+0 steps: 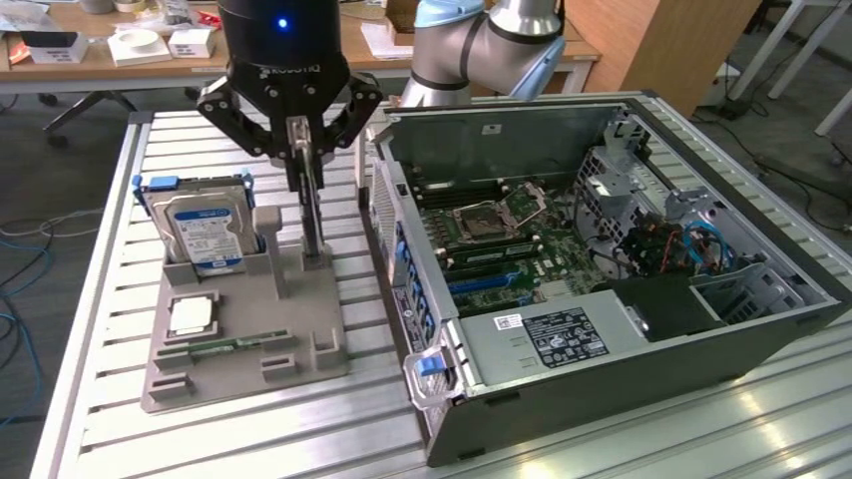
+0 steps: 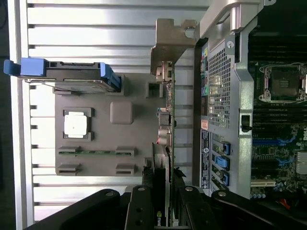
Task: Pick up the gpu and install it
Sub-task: 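Pick up the gpu and move the gpu toward the slot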
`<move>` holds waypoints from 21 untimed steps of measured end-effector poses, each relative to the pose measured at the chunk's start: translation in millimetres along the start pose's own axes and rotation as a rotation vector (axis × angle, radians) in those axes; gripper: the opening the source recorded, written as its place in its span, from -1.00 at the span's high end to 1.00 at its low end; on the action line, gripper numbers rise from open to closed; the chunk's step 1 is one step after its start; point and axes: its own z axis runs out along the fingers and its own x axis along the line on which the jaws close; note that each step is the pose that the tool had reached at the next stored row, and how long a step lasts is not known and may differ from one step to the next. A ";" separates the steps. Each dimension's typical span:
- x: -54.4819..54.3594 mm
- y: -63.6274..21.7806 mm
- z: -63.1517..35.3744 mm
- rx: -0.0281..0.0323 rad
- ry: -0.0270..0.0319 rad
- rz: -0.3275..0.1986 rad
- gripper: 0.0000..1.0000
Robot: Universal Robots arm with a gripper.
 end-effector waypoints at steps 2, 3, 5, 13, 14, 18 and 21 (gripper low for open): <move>0.0 0.1 -2.3 0.0002 -0.0001 0.000 0.47; -0.1 0.1 -3.1 0.0002 -0.0002 0.000 0.47; -0.2 0.2 -5.5 0.0005 0.0000 0.000 0.47; -0.2 0.2 -7.3 0.0006 0.0000 0.000 0.47; -0.2 0.2 -7.3 0.0006 -0.0001 0.000 0.47; -0.2 0.2 -7.3 0.0006 -0.0001 0.000 0.47; -0.2 0.3 -8.6 0.0007 0.0001 0.000 0.47</move>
